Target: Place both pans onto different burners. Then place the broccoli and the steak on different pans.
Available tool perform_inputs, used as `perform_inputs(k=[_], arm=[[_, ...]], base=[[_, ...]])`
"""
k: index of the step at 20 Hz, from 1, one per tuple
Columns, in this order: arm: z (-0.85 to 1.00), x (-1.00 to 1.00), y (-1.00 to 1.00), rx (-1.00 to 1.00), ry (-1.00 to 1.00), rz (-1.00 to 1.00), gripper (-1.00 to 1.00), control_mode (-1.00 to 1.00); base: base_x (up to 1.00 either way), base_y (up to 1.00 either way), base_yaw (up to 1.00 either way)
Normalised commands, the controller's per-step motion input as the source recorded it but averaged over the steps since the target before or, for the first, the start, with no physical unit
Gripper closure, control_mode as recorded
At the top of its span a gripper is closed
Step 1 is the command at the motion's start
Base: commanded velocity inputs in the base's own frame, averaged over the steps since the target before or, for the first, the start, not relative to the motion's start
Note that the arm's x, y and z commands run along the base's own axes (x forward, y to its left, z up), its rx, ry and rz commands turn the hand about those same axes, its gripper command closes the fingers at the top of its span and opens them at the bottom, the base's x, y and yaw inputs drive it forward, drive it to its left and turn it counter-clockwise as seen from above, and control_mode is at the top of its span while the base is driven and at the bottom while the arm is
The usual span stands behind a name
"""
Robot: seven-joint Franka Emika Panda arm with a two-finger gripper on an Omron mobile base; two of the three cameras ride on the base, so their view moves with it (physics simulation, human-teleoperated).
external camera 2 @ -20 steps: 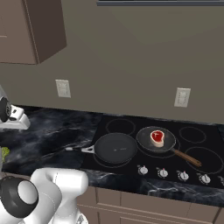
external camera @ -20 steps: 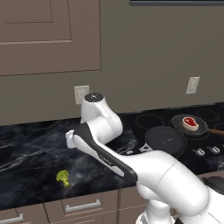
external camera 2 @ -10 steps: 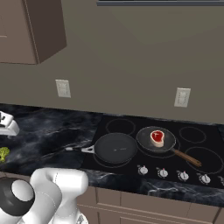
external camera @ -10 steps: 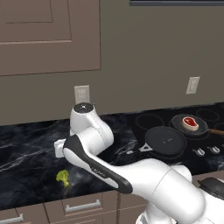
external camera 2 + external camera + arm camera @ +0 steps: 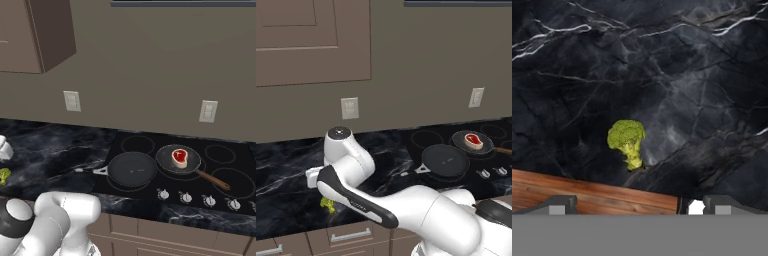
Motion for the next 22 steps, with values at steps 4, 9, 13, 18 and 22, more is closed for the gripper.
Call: perform_inputs(k=[4, 9, 13, 18, 22], arm=[[-0.07, 0.00, 0.39, 0.00, 0.01, 0.00, -1.00, -1.00], [-0.08, 0.00, 0.26, 0.00, 0.00, 0.00, -1.00, -1.00], [-0.28, 0.00, 0.02, 0.00, 0.00, 0.00, -1.00, -1.00], [-0.29, 0.05, 0.00, 0.00, 0.00, 0.00, -1.00, -1.00], [-0.29, 0.11, 0.00, 0.00, 0.00, 0.00, -1.00, -1.00]], base=[[0.00, 0.00, 0.00], [0.00, 0.00, 0.00], [0.00, 0.00, 0.00], [0.00, 0.00, 0.00], [0.00, 0.00, 0.00]])
